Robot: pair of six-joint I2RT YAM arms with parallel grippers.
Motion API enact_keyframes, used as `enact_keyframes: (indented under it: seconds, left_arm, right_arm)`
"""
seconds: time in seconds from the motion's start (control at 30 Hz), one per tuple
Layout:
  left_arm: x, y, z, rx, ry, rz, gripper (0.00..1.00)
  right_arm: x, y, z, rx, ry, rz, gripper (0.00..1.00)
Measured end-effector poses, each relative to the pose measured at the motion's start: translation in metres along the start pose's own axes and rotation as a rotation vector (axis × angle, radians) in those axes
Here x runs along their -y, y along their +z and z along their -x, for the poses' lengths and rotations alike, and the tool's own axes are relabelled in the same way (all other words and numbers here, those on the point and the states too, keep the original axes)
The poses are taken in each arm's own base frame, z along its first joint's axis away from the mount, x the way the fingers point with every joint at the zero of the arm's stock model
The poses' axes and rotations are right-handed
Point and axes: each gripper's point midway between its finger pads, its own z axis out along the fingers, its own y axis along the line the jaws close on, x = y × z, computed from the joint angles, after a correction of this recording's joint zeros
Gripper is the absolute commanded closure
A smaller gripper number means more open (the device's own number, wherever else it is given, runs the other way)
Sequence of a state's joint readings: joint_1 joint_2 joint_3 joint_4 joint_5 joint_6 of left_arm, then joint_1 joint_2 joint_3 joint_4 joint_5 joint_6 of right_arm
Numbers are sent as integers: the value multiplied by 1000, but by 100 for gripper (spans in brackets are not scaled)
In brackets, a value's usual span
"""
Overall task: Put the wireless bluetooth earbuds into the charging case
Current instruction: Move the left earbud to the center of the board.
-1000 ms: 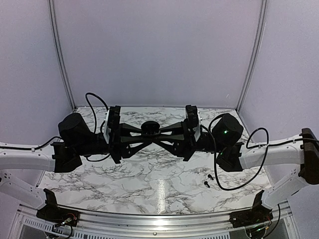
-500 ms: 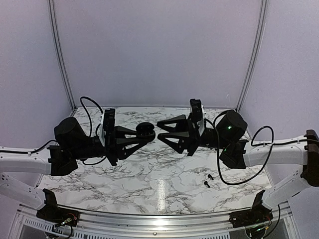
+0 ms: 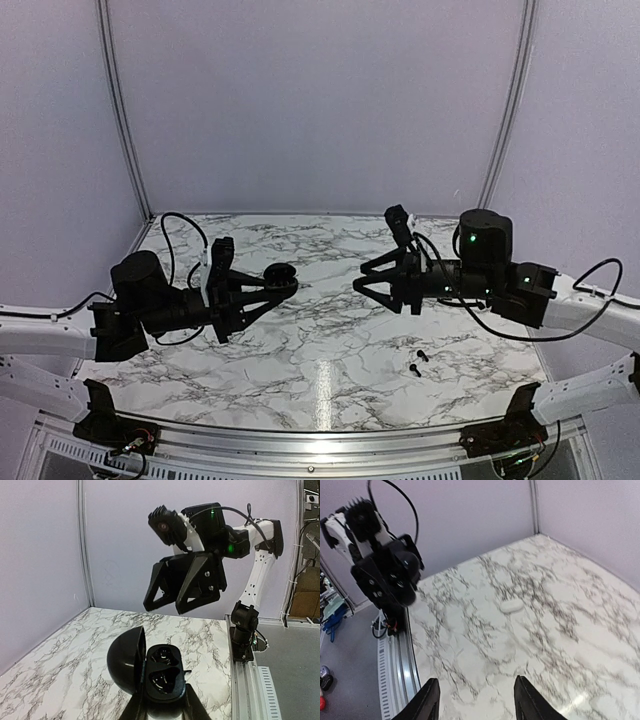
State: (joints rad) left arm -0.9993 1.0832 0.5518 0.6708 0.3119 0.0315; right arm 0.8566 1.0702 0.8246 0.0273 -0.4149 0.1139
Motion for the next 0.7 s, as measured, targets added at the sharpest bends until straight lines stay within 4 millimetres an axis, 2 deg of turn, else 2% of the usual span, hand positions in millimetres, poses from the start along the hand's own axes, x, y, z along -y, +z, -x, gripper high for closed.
enact_keyframes:
  seconds: [0.17, 0.2, 0.23, 0.3, 0.5, 0.7]
  left_arm:
    - [-5, 0, -8, -24, -41, 12, 100]
    - [-7, 2, -14, -39, -66, 13, 100]
    - [-7, 2, -14, -39, -66, 13, 100]
    - [-7, 3, -18, -49, -79, 13, 100]
    - [-8, 5, -25, -71, -99, 9, 100]
    - [-9, 5, -27, -76, -101, 7, 100]
  right_arm:
    - [24, -12, -63, -304, 181, -165, 50]
    - [38, -18, -101, -496, 267, -266, 51]
    - [39, -18, -102, -504, 271, -271, 52]
    - [49, -26, -123, -599, 299, -345, 54]
    - [96, -59, -176, -852, 382, -601, 58]
    - [116, -94, -213, -1000, 445, -722, 63]
